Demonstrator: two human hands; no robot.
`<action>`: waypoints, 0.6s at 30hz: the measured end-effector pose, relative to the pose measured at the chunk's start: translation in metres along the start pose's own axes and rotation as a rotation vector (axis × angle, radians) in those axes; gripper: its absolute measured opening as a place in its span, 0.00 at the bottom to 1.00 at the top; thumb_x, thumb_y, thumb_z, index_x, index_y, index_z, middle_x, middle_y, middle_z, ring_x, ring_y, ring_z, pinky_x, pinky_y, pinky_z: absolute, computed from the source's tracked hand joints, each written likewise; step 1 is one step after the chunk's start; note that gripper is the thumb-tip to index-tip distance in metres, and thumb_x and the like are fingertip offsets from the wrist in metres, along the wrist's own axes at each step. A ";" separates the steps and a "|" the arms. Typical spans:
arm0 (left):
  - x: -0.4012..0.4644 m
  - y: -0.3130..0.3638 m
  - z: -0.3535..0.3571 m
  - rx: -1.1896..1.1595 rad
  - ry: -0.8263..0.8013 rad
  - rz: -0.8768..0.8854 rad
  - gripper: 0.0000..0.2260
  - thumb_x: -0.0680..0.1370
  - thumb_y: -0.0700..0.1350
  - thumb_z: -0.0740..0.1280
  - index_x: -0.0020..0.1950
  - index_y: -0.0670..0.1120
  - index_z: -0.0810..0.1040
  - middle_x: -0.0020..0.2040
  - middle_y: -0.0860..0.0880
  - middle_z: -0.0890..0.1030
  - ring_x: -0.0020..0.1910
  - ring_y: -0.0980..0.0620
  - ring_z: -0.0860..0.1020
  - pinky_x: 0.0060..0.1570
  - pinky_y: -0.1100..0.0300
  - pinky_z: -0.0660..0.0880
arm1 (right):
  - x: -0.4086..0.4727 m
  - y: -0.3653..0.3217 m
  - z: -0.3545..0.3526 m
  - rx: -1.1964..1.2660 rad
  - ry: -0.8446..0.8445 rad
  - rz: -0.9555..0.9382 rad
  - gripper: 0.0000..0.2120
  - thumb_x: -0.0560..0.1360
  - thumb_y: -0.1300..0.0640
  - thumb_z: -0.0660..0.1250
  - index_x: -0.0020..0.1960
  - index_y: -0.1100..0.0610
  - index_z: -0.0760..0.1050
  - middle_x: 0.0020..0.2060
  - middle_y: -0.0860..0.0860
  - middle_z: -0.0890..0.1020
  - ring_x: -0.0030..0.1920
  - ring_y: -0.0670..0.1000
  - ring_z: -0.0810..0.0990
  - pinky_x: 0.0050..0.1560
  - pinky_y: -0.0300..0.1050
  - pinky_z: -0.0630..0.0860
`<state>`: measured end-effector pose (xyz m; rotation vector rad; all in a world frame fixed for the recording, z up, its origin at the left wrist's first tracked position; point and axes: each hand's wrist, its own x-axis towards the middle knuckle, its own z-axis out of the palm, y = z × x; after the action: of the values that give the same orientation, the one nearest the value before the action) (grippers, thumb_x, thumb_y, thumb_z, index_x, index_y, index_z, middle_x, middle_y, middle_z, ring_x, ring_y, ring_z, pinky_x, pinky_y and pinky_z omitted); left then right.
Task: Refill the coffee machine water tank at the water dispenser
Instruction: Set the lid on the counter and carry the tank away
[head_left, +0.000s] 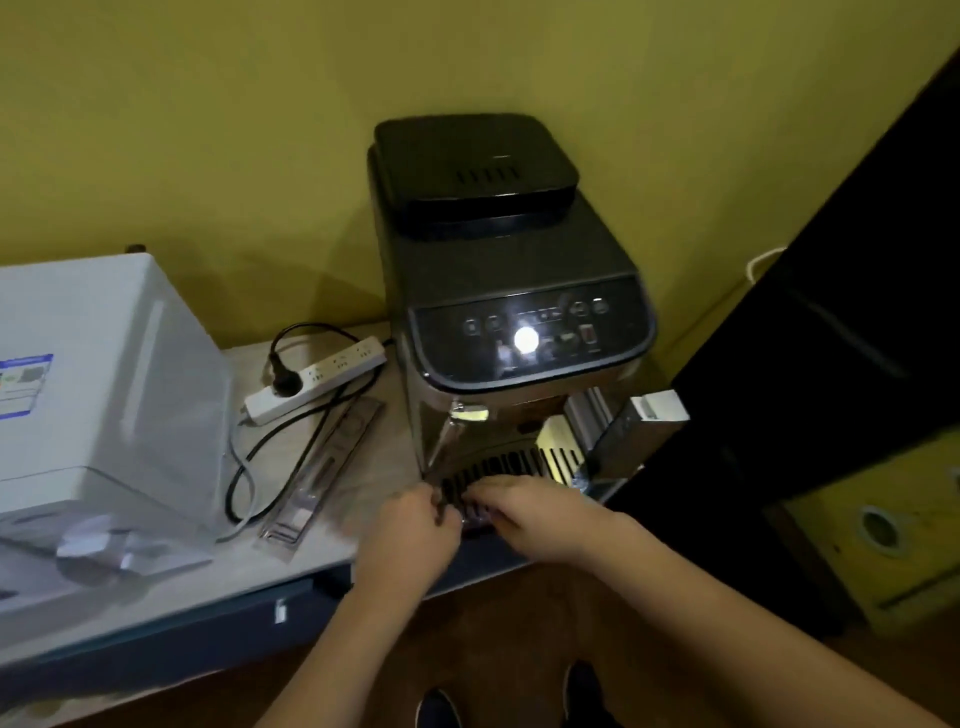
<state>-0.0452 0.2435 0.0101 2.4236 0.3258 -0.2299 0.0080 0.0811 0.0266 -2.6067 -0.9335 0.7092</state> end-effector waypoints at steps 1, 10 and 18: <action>-0.001 0.019 0.006 0.000 -0.027 0.033 0.04 0.79 0.48 0.65 0.45 0.50 0.75 0.37 0.53 0.77 0.35 0.58 0.75 0.33 0.61 0.72 | -0.016 0.013 -0.011 -0.046 0.018 -0.001 0.20 0.79 0.60 0.60 0.70 0.51 0.70 0.67 0.50 0.76 0.64 0.52 0.76 0.62 0.52 0.76; 0.011 0.151 0.044 -0.011 0.012 0.236 0.24 0.78 0.53 0.64 0.71 0.47 0.68 0.66 0.48 0.73 0.61 0.50 0.75 0.59 0.54 0.75 | -0.104 0.146 -0.101 -0.219 0.278 0.076 0.14 0.75 0.60 0.61 0.58 0.54 0.79 0.53 0.50 0.83 0.54 0.53 0.81 0.51 0.46 0.76; 0.043 0.216 0.104 0.115 0.002 0.047 0.37 0.71 0.65 0.65 0.73 0.45 0.63 0.66 0.44 0.71 0.62 0.44 0.73 0.58 0.48 0.76 | -0.042 0.218 -0.129 -0.446 0.274 -0.077 0.39 0.73 0.65 0.64 0.79 0.50 0.52 0.78 0.55 0.59 0.76 0.58 0.60 0.74 0.55 0.62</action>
<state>0.0500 0.0234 0.0512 2.5416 0.2623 -0.2308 0.1610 -0.1222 0.0600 -2.9196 -1.2052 0.1201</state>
